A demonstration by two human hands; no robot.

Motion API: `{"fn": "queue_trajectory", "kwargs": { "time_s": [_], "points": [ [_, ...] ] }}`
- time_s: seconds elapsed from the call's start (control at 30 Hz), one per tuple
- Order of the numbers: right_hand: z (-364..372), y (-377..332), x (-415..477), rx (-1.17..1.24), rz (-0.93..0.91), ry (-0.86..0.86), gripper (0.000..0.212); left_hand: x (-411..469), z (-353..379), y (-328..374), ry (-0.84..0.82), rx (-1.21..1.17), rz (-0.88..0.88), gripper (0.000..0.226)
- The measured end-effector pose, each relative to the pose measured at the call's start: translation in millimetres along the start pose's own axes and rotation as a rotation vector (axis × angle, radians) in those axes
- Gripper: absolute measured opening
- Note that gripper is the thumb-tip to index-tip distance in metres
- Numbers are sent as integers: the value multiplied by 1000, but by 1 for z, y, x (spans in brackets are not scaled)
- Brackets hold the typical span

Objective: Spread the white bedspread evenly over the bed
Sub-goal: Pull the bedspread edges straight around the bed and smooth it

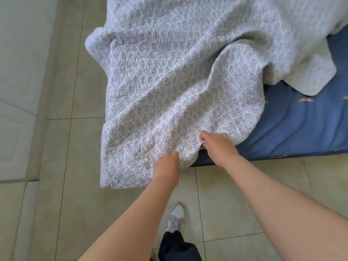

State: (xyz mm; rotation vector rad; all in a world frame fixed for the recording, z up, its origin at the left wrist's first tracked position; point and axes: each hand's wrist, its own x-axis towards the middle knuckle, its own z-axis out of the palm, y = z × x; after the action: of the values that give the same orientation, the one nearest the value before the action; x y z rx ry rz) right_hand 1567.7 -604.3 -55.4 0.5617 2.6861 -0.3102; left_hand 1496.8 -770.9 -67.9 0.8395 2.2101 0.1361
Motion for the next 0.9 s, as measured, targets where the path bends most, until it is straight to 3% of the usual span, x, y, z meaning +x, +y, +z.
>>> {"fn": "queue_trajectory", "kwargs": {
  "time_s": [0.1, 0.2, 0.43, 0.63, 0.8, 0.9],
  "points": [
    [0, -6, -25, -85, 0, -183, 6, -12, -4, -13, -151, -45, 67, 23],
    [10, -15, -58, 12, 88, -316, 24, -40, 4, -23, -230, -76, 131, 28],
    [6, -30, -97, 105, 220, -461, 43, -93, 27, -29, -149, -70, 218, 23],
    [13, -61, -132, -48, 256, -645, 33, -139, 53, -23, -164, 88, 160, 20],
    [42, -72, -148, -16, 157, -704, 36, -146, 74, -40, -147, 142, 91, 26],
    [63, -61, -154, 97, 137, -776, 25, -138, 83, -34, -189, 249, 75, 26]
  ]
}}
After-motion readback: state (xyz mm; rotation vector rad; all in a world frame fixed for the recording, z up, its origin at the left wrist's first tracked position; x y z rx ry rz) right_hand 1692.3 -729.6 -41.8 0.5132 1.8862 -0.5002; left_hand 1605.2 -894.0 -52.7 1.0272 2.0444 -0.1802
